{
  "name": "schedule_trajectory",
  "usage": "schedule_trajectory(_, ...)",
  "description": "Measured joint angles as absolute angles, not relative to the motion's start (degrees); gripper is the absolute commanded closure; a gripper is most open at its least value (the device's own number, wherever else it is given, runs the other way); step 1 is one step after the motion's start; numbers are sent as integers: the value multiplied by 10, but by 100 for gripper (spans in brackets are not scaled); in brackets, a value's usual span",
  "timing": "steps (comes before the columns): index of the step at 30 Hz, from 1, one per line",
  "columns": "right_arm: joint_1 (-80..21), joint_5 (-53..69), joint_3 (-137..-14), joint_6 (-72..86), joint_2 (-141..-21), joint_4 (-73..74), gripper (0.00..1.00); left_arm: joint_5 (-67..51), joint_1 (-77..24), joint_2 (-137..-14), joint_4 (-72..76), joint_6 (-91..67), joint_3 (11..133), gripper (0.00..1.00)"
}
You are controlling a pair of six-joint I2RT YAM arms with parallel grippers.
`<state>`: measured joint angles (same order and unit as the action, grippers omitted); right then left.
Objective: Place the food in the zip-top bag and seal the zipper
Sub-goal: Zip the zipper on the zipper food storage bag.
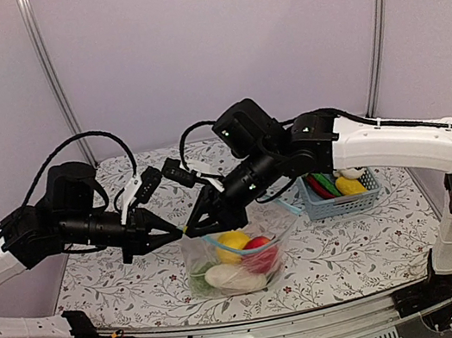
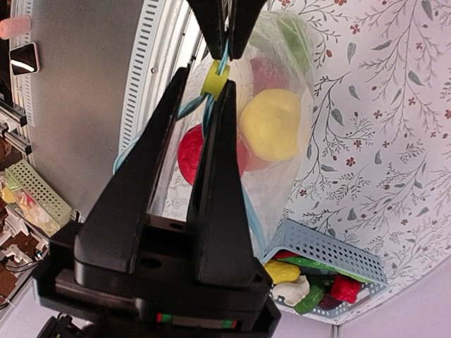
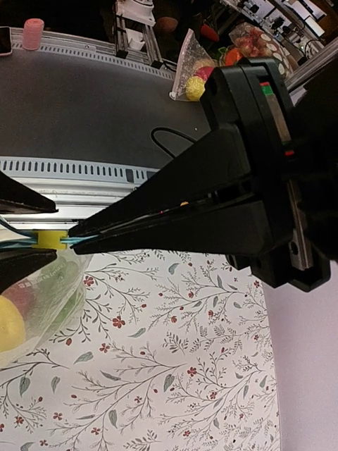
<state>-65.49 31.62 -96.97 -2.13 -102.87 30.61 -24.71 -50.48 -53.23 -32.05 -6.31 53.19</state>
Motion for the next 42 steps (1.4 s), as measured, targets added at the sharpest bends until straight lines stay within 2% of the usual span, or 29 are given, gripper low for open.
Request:
schedule_trajectory(11, -656, 302, -970, -8, -1030, 303, 100, -247, -504, -532, -321, -63, 532, 100)
schedule_trajectory(42, -664, 200, -945, -37, -993, 298, 100, -215, -479, -524, -291, -74, 529, 100)
